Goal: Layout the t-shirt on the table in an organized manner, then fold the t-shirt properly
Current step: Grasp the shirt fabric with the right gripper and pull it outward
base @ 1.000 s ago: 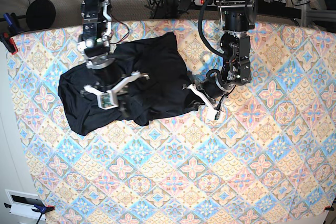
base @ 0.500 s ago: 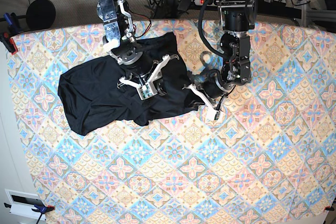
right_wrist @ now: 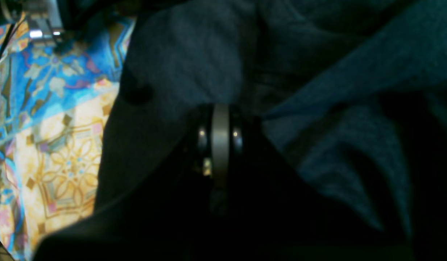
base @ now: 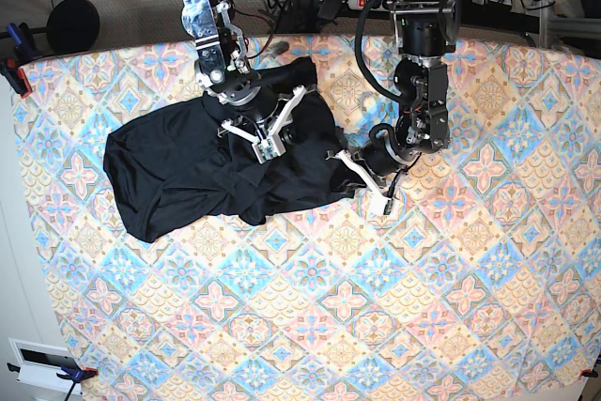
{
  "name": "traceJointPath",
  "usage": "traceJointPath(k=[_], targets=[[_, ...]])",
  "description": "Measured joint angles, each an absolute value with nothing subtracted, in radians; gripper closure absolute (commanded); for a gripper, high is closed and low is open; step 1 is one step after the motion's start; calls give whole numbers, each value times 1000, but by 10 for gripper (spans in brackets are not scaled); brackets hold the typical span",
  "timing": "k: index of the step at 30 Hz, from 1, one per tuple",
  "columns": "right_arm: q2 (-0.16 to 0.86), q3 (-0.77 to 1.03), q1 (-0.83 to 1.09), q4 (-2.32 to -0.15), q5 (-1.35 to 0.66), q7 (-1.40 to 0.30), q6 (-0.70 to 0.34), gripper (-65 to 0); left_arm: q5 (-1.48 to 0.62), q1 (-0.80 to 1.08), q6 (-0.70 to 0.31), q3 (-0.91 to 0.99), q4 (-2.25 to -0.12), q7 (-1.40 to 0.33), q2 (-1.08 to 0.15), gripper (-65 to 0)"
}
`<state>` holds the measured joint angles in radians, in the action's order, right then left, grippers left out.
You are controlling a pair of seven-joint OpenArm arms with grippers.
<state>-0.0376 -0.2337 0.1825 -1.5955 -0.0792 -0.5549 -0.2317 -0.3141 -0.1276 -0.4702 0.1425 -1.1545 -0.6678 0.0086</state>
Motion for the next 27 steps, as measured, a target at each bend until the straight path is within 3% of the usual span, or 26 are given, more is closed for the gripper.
traceJointPath(k=[4,15,27], targets=[[-67,-203,183,-1594,-76,-562,-233,0,-314,-128,-471,142,-1155,-668,9,0],[-123,120,182,-1591,-112,-550,-266,0,-313,-128,-471,142,-1154,-668,9,0],[-144,361,193,-1699,-78,-580,-232,0,-310,-130,-472,142,-1154,-669,8,0]])
